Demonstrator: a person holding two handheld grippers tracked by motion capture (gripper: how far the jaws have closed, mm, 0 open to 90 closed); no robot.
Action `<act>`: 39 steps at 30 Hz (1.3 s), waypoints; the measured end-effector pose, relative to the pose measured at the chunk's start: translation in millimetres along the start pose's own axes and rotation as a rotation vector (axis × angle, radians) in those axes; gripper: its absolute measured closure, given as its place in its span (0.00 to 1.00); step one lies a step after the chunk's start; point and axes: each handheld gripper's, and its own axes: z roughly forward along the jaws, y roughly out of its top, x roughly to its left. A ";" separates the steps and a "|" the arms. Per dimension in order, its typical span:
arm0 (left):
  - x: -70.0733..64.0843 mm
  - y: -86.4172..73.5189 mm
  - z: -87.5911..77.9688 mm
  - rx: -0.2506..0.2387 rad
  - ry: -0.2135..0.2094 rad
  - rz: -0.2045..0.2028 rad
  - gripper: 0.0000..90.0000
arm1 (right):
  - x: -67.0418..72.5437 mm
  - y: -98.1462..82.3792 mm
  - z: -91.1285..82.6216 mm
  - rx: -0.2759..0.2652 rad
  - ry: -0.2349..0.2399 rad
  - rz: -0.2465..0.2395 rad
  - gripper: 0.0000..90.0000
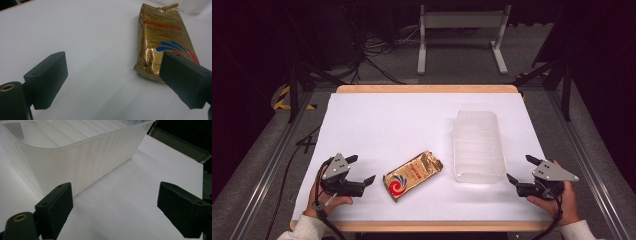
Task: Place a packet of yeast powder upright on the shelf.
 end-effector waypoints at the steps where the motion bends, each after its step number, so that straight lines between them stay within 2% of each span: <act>1: 0.3 2.3 2.0 0.001 -0.010 0.002 0.10 | -0.1 0.0 0.1 0.000 0.000 0.001 0.15; 8: -2.3 20.4 20.1 0.050 -0.065 0.043 0.11 | 0.0 -0.3 0.7 0.005 0.004 0.005 0.15; 13: -3.6 33.4 33.4 0.073 -0.098 0.051 0.10 | -0.1 -0.7 1.3 0.004 0.009 0.006 0.15; 17: -6.4 47.0 44.8 0.086 -0.118 0.075 0.11 | -0.1 -0.7 1.4 0.004 0.010 0.007 0.15; 22: -11.3 64.3 63.1 0.100 -0.168 0.092 0.11 | 0.0 -0.9 2.2 0.008 0.013 0.008 0.15; 26: -15.6 75.0 82.3 0.131 -0.205 0.105 0.12 | -0.1 -1.4 2.1 0.009 0.015 0.008 0.15; 28: -16.7 80.8 89.2 0.134 -0.231 0.104 0.14 | -0.4 -0.9 0.5 0.004 0.014 0.010 0.15; 31: -18.0 86.0 96.4 0.126 -0.248 0.111 0.17 | -1.7 -1.7 -0.7 0.001 0.011 0.013 0.15; 32: -19.3 91.0 106.1 0.148 -0.271 0.109 0.17 | -1.7 -2.2 -1.1 0.004 0.010 0.017 0.15; 34: -21.1 93.8 112.2 0.159 -0.275 0.112 0.17 | -1.4 -2.4 -1.3 0.005 0.010 0.017 0.15; 36: -25.4 99.5 124.1 0.190 -0.291 0.140 0.18 | -0.5 -1.9 -1.8 0.005 0.010 0.011 0.15; 38: -26.6 100.7 127.9 0.198 -0.289 0.154 0.19 | -0.5 -1.8 -1.8 0.005 0.009 0.010 0.15; 39: -27.5 101.5 133.7 0.219 -0.293 0.148 0.19 | -0.7 -1.9 -1.7 0.004 0.011 0.013 0.15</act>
